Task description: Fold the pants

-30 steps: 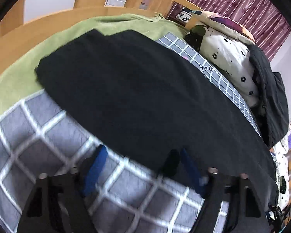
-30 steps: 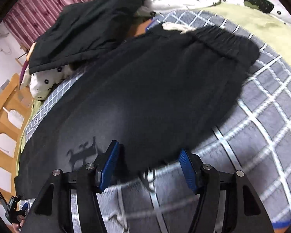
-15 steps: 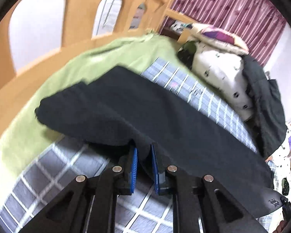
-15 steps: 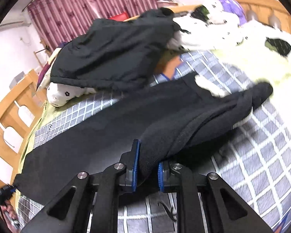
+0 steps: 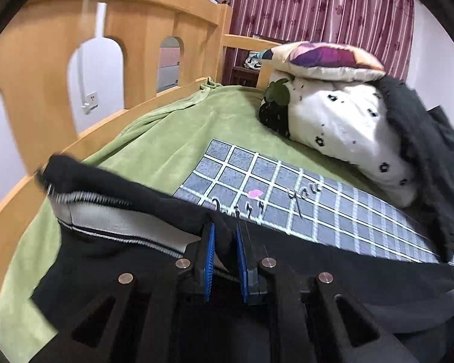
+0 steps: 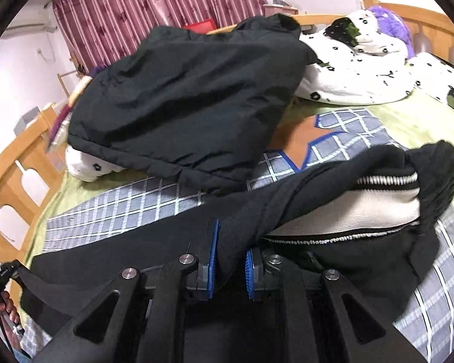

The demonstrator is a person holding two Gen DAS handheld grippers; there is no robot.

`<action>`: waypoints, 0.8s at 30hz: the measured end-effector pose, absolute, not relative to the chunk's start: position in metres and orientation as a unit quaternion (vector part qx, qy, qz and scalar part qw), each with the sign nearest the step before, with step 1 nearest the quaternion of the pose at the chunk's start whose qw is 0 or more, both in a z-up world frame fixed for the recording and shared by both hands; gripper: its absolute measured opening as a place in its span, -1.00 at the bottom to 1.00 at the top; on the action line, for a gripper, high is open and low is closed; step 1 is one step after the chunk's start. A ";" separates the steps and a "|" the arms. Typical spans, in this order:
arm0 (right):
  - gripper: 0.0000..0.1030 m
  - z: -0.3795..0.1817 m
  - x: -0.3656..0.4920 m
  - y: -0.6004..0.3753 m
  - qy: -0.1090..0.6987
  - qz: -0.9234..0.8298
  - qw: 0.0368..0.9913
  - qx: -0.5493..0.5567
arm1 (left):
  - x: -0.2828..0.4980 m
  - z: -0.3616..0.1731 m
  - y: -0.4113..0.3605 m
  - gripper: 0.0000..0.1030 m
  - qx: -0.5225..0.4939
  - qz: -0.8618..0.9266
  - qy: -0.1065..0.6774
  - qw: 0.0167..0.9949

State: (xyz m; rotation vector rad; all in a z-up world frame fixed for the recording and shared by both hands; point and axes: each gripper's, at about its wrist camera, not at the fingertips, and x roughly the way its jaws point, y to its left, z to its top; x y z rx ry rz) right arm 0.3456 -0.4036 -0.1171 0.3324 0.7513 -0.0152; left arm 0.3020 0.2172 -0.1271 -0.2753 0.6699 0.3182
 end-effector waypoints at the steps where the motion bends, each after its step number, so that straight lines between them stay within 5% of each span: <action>1: -0.71 -0.124 0.359 -0.403 0.371 -0.009 0.914 0.160 | 0.311 -0.133 0.218 -0.73 -0.134 0.156 0.328 0.922; 5: -0.71 -0.154 0.402 -0.399 0.394 -0.019 0.905 0.160 | 0.338 -0.152 0.219 -0.74 -0.123 0.165 0.333 0.920; 8: -0.52 -0.172 0.419 -0.402 0.415 -0.023 0.893 0.173 | 0.347 -0.155 0.215 -0.73 -0.125 0.155 0.343 0.918; 14: -0.20 -0.148 0.385 -0.398 0.383 -0.018 0.909 0.161 | 0.322 -0.135 0.207 0.10 -0.142 0.160 0.346 0.914; 17: -0.13 -0.130 0.349 -0.392 0.388 -0.014 0.912 0.129 | 0.287 -0.123 0.198 0.22 -0.141 0.146 0.351 0.914; 20: 0.28 -0.120 0.300 -0.399 0.386 -0.026 0.915 0.117 | 0.245 -0.120 0.192 0.32 -0.151 0.135 0.361 0.910; 24: 0.30 -0.126 0.242 -0.423 0.396 -0.041 0.906 0.147 | 0.186 -0.135 0.191 0.40 -0.171 0.133 0.382 0.899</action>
